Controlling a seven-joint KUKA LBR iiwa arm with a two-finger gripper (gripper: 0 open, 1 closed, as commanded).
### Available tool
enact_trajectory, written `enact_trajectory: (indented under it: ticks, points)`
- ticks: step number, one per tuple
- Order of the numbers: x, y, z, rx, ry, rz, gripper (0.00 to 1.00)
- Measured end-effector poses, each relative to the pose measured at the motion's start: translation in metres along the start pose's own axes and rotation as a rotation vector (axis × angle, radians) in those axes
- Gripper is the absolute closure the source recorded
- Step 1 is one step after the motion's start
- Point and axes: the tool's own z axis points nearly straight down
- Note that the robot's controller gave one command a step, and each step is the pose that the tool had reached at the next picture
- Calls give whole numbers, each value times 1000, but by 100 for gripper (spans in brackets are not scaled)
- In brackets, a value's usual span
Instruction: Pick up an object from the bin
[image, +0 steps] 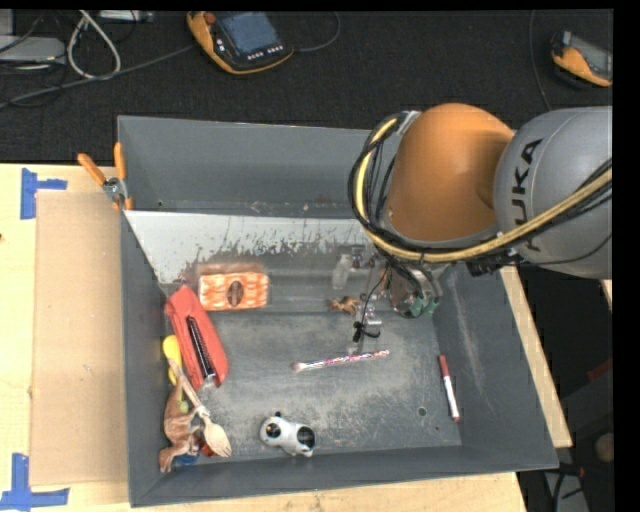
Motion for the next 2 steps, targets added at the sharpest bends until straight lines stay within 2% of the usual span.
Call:
enact_trajectory:
  ticks: [1, 2]
  points:
    - [-1, 0, -5, 0, -8, 1, 0]
    - [-13, -31, 81, -1, -11, -34, 0]
